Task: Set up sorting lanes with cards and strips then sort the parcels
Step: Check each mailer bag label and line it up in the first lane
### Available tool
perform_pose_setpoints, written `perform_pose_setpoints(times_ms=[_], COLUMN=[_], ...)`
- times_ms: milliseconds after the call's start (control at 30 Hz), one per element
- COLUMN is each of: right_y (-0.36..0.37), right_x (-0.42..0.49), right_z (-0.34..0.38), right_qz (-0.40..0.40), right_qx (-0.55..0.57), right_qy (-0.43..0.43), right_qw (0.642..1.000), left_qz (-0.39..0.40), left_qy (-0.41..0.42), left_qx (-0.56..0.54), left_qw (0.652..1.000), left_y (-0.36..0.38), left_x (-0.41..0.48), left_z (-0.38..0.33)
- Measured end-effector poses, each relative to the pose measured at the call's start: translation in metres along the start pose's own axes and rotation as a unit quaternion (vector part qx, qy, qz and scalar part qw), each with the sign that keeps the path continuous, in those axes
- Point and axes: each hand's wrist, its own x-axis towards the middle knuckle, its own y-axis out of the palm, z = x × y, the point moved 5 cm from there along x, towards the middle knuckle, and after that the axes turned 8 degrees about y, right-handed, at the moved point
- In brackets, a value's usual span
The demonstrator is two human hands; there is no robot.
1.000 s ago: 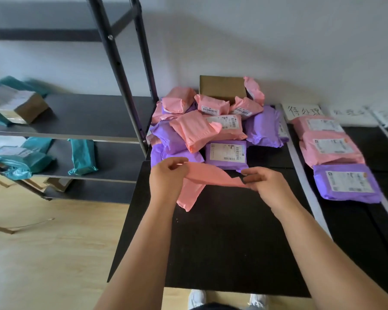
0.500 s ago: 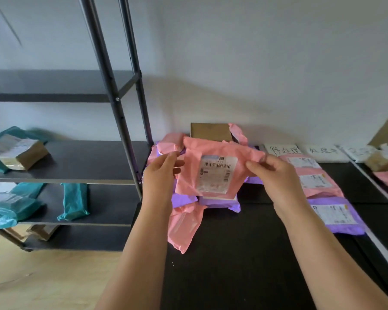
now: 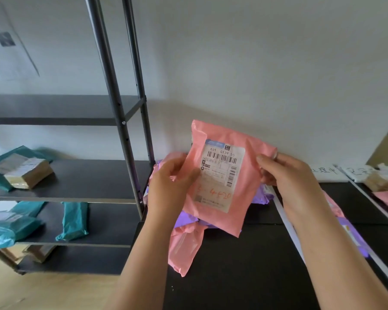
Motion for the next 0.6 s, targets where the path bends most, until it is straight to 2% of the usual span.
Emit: perform_pose_setpoints(times_ms=[200, 333, 467, 600], right_y=[-0.008, -0.009, -0.002, -0.004], right_x=[-0.011, -0.019, -0.028, -0.037], right_z=[0.004, 0.01, 0.016, 0.024], right_qz=[-0.037, -0.076, -0.045, -0.075], right_qx=[0.018, -0.073, -0.093, -0.112], right_qy=[-0.017, -0.041, -0.066, -0.117], right_qw=[0.999, 0.994, 0.992, 0.984], left_qz=[-0.093, -0.144, -0.165, -0.166], left_qy=[-0.046, -0.046, -0.035, -0.036], left_qx=[-0.012, -0.086, -0.121, -0.133], left_qw=[0.995, 0.985, 0.978, 0.977], left_y=[-0.012, -0.023, -0.025, -0.025], left_x=[-0.005, -0.011, -0.016, -0.02], left_z=[-0.012, -0.028, -0.047, -0.058])
